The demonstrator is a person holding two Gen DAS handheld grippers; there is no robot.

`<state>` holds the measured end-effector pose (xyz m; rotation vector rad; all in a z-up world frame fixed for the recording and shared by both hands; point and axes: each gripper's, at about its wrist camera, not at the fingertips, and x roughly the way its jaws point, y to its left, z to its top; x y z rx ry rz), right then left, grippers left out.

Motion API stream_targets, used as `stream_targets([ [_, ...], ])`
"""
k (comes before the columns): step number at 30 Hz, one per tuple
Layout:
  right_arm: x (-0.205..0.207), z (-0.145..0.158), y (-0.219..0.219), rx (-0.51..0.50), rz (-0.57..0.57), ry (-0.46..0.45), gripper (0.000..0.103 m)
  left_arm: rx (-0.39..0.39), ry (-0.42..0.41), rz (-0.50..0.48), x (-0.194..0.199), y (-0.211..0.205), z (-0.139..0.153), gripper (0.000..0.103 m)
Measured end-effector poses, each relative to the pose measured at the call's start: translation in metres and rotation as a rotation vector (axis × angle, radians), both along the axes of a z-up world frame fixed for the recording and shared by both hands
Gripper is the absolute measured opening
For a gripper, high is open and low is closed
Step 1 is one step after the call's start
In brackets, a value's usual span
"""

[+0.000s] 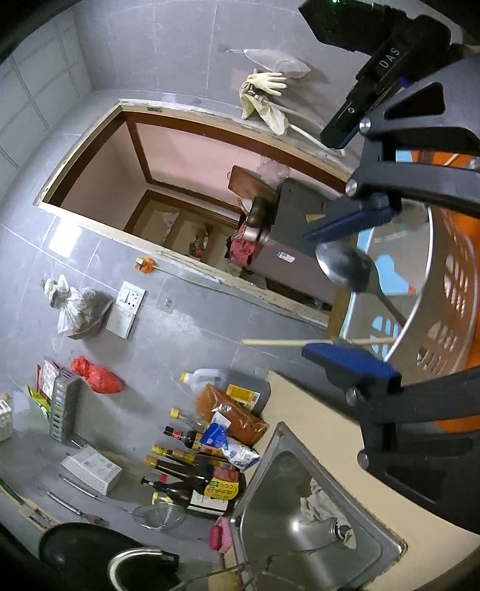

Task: Organize utensils
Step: 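Open both tools to drop the chopsticks into the caddy, then move both tools down to the silver knife and the last chopstick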

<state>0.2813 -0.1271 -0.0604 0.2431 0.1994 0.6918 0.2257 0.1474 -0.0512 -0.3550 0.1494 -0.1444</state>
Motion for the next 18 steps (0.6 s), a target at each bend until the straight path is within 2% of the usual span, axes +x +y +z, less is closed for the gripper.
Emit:
stream_targets([
  [1,-0.001,0.003,-0.004,0.004,0.004,0.003,0.048,0.008,0.005,0.006,-0.004,-0.005,0.006,0.062],
  [2,-0.001,0.006,-0.009,0.006,0.004,0.008,0.052,0.015,0.007,0.013,-0.008,-0.009,0.012,0.071],
  [5,-0.003,0.016,-0.028,0.012,-0.014,0.036,0.06,0.039,0.017,0.04,-0.018,-0.021,0.028,0.087],
  [7,-0.005,0.026,-0.042,0.009,-0.032,0.039,0.078,0.065,0.049,0.06,-0.022,-0.033,0.036,0.094],
  [8,-0.008,0.031,-0.049,0.004,-0.049,0.031,0.082,0.07,0.066,0.062,-0.023,-0.037,0.038,0.094],
  [11,-0.013,0.042,-0.069,-0.023,-0.083,0.024,0.103,0.067,0.099,0.055,-0.029,-0.055,0.042,0.097],
  [18,-0.025,0.044,-0.112,-0.113,-0.143,0.045,0.103,0.148,0.118,0.037,-0.05,-0.111,0.032,0.1],
])
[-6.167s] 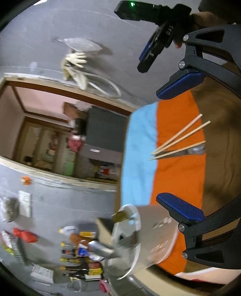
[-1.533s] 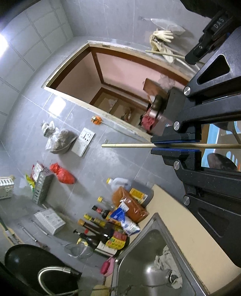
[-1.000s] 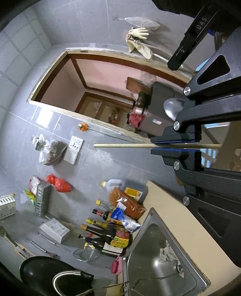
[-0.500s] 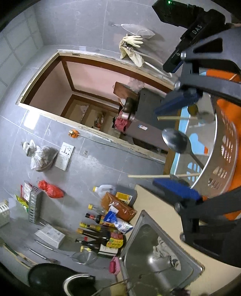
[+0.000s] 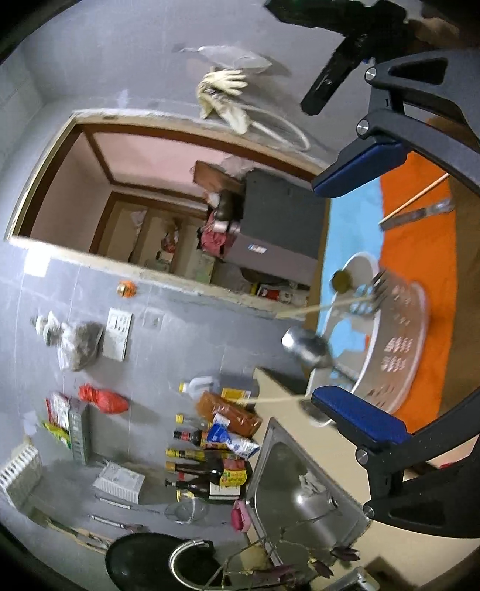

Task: Organize utensils
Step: 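Move both tools down to the silver knife and the last chopstick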

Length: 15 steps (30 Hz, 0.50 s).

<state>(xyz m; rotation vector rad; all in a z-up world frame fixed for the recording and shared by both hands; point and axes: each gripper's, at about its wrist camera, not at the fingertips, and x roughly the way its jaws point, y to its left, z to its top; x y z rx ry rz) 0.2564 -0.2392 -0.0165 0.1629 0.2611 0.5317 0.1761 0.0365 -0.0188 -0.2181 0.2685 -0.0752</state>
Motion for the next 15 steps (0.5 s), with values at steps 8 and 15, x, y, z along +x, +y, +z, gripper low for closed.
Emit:
stream_targets([
  [8,0.003,-0.029,-0.047,-0.069,-0.101,0.105,0.103,-0.011,0.149,-0.034,0.003,-0.049,-0.041,0.1],
  [15,0.021,-0.07,-0.074,-0.13,-0.108,0.247,0.103,0.015,0.388,-0.033,0.039,-0.082,-0.096,0.1],
])
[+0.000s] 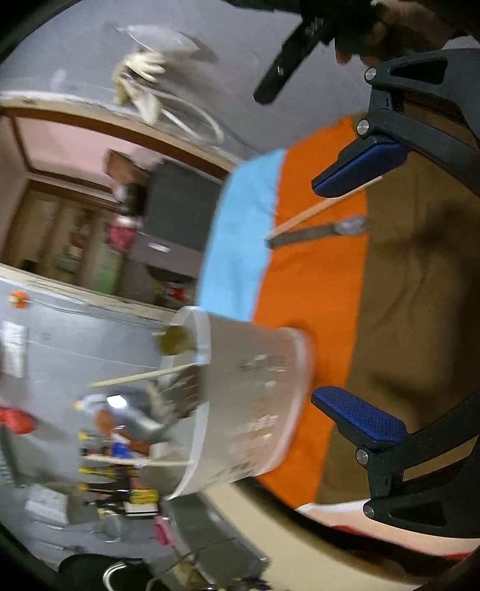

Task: Organize utensils
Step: 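Move both tools down to the silver knife and the last chopstick, then grasp the silver knife with the left tool while the right tool grasps the last chopstick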

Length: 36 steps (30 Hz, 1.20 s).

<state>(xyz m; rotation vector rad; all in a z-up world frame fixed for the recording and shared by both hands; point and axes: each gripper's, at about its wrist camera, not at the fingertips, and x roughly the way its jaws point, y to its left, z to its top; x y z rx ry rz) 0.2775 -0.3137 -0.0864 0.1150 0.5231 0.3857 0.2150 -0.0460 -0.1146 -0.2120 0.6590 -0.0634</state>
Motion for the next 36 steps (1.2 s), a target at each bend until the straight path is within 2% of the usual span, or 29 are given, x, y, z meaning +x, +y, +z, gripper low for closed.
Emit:
stream_targets([
  [4,0.01,-0.026,-0.001,-0.033,0.027,0.086,0.103,0.013,0.079,0.01,0.023,-0.01,-0.023,0.1],
  [11,0.031,-0.069,0.012,-0.057,0.098,0.247,0.101,0.035,0.126,0.06,0.042,-0.01,-0.039,0.1],
  [19,0.048,-0.089,0.042,-0.128,0.19,0.373,0.068,0.009,0.172,0.053,0.042,-0.002,-0.052,0.099],
  [21,0.047,-0.087,0.044,-0.117,0.215,0.367,0.065,0.005,0.166,0.05,0.039,-0.001,-0.051,0.099],
  [24,0.049,-0.089,0.051,-0.159,0.221,0.377,0.053,0.01,0.159,0.037,0.035,-0.003,-0.048,0.099],
  [26,0.049,-0.089,0.056,-0.19,0.223,0.377,0.05,0.004,0.152,0.009,0.036,-0.007,-0.046,0.095],
  [29,0.046,-0.088,0.058,-0.23,0.196,0.382,0.034,0.006,0.155,-0.053,0.038,-0.018,-0.045,0.085],
  [31,0.045,-0.088,0.054,-0.219,0.187,0.386,0.016,0.001,0.158,-0.089,0.042,-0.025,-0.046,0.075],
  [34,0.043,-0.092,0.039,-0.172,0.164,0.401,0.003,-0.015,0.176,-0.145,0.051,-0.032,-0.049,0.058],
  [36,0.041,-0.092,0.027,-0.147,0.147,0.408,0.001,-0.027,0.193,-0.177,0.059,-0.037,-0.05,0.052],
])
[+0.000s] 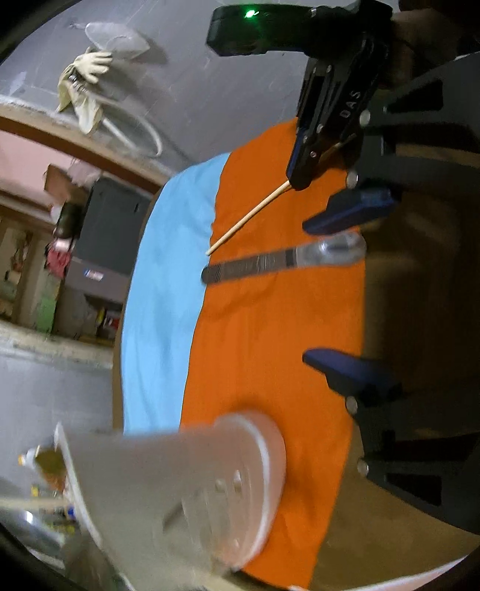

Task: Organize utensils
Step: 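Grasp the silver knife with the left tool while the right tool grasps the last chopstick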

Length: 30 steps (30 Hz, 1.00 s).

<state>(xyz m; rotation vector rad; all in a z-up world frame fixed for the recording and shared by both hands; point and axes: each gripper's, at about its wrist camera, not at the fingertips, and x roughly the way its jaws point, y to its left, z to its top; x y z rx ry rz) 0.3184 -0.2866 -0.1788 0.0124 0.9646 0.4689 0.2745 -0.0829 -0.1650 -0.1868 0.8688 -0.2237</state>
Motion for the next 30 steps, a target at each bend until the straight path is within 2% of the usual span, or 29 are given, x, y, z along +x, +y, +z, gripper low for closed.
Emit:
stream_targets([
  [4,-0.005,0.001,-0.014,0.0,-0.034,-0.01,0.001,-0.004,0.032,-0.059,0.023,-0.012,-0.004,0.042],
  [7,-0.004,0.001,-0.022,0.008,-0.057,-0.01,0.001,0.043,0.057,-0.118,0.043,-0.026,-0.007,0.042],
  [10,-0.001,0.001,-0.027,0.026,-0.068,-0.007,0.001,0.088,0.084,-0.133,0.061,-0.031,-0.01,0.024],
  [11,0.0,0.001,-0.029,0.032,-0.075,-0.007,0.001,0.083,0.089,-0.131,0.068,-0.029,-0.01,0.021],
  [14,0.002,0.0,-0.033,0.054,-0.094,-0.004,0.001,0.088,0.108,-0.136,0.079,-0.031,-0.01,0.02],
  [17,0.003,0.0,-0.035,0.07,-0.105,0.004,0.001,0.148,0.119,-0.168,0.087,-0.039,-0.008,0.02],
  [20,0.008,0.001,-0.033,0.076,-0.095,0.019,0.005,0.158,0.14,-0.187,0.091,-0.039,-0.007,0.02],
  [26,0.037,0.005,-0.017,-0.015,-0.038,0.057,0.006,0.169,0.161,-0.179,0.09,-0.041,-0.008,0.016],
  [30,0.054,0.006,-0.003,-0.06,-0.016,0.093,0.01,0.182,0.168,-0.187,0.084,-0.041,-0.008,0.016],
])
